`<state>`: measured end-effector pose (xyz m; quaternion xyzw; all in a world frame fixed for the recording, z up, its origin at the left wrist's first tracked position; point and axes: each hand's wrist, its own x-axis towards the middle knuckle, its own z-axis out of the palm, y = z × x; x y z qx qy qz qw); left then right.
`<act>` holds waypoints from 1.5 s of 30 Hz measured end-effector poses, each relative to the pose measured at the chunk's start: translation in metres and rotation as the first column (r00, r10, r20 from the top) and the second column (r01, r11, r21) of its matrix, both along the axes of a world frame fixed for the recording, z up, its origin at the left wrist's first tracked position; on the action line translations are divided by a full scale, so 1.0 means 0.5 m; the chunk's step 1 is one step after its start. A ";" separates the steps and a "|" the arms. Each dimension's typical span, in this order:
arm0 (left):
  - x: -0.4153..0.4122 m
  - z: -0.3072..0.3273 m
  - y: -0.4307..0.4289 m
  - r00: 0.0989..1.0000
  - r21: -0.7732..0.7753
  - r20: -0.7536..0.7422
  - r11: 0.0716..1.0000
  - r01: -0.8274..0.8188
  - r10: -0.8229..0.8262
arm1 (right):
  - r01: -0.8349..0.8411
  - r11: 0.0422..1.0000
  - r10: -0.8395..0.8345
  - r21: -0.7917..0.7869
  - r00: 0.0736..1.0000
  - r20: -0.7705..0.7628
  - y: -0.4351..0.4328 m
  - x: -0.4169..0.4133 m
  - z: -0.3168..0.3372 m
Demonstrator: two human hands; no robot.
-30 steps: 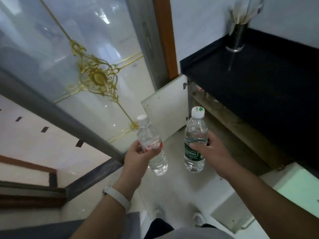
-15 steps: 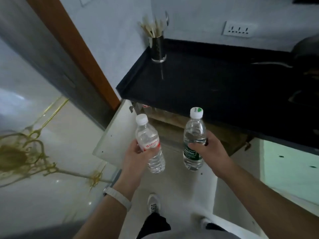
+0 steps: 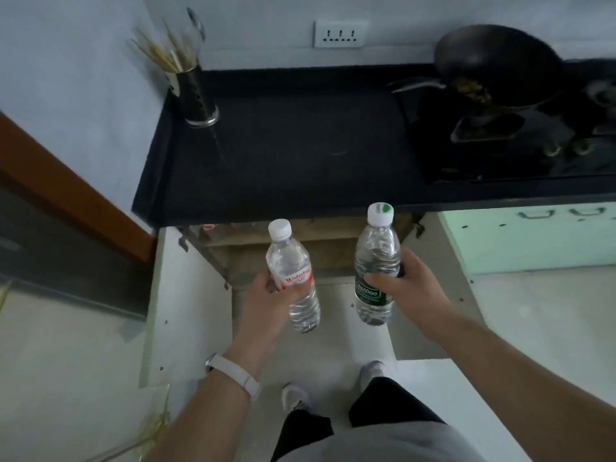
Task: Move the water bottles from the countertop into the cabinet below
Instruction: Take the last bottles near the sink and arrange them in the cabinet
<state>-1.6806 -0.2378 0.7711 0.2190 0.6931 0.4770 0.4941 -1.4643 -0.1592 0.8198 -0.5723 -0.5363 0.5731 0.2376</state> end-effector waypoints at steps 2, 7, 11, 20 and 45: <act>0.017 -0.006 0.018 0.998 -0.006 0.006 0.998 0.068 -0.068 | 0.061 0.998 -0.061 0.000 0.998 -0.015 -0.005 0.019 -0.003; 0.051 -0.022 0.059 0.977 -0.061 -0.028 0.976 0.210 -0.212 | 0.178 0.984 -0.179 -0.019 0.981 -0.067 -0.001 0.068 -0.022; 0.071 -0.033 0.094 0.963 -0.112 -0.079 0.963 0.246 -0.256 | 0.235 0.971 -0.239 -0.045 0.965 -0.112 0.015 0.097 -0.049; 0.120 -0.058 0.161 0.945 -0.157 -0.141 0.949 0.273 -0.295 | 0.234 0.964 -0.252 -0.128 0.956 -0.152 0.080 0.130 -0.123; 0.134 -0.476 0.375 0.757 -0.139 -0.095 0.761 0.633 -0.647 | 0.495 0.855 -0.508 -0.156 0.860 -0.057 0.158 0.106 -0.503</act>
